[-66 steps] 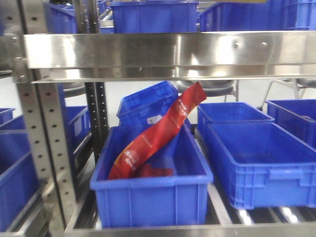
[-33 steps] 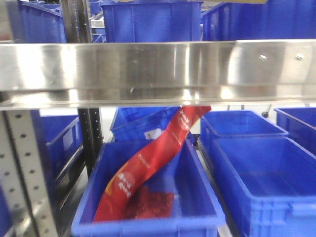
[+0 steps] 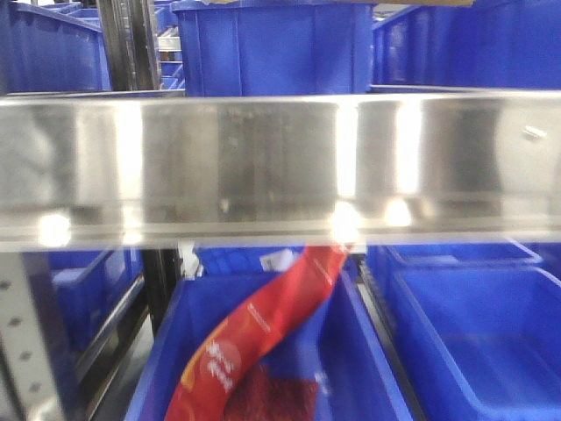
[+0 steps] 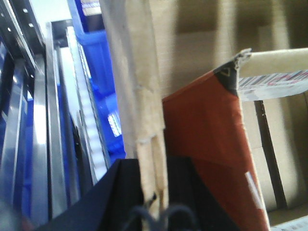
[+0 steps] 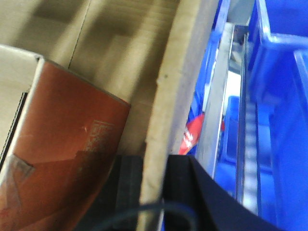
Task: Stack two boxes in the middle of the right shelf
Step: 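Drive up to the steel shelf with blue bins, holding the boxes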
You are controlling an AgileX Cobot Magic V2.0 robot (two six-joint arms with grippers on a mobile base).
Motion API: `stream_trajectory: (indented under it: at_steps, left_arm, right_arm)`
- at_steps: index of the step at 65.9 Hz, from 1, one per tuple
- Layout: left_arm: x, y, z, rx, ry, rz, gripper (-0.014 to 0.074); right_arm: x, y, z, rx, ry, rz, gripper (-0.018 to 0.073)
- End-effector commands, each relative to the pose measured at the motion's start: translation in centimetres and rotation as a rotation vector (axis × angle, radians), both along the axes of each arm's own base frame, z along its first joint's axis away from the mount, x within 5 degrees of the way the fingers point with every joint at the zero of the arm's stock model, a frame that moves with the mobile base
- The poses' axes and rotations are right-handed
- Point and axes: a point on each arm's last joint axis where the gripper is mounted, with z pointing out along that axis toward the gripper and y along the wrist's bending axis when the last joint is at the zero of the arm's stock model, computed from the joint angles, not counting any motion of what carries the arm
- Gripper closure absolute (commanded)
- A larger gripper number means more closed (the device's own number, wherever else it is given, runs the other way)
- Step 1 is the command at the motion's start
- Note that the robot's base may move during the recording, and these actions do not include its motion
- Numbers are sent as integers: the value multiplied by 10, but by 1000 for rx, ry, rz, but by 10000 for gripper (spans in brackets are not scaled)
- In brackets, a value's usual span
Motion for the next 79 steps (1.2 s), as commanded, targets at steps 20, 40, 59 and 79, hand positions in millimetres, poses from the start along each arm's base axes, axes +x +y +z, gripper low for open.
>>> stream_trajectory:
  at_steps: [20, 40, 59, 79]
  left_arm:
    - [-3, 4, 11, -6, -82, 10, 708]
    - [-3, 4, 11, -6, -82, 10, 708]
    - [-3, 4, 11, -6, -82, 10, 708]
    - [-3, 4, 11, -6, -82, 10, 708]
  right_arm:
    - [-4, -4, 11, 1, -76, -11, 712]
    - [-4, -4, 11, 1, -76, -11, 712]
    - [-4, -4, 11, 1, -76, -11, 712]
    - [-4, -4, 11, 1, -76, -11, 712]
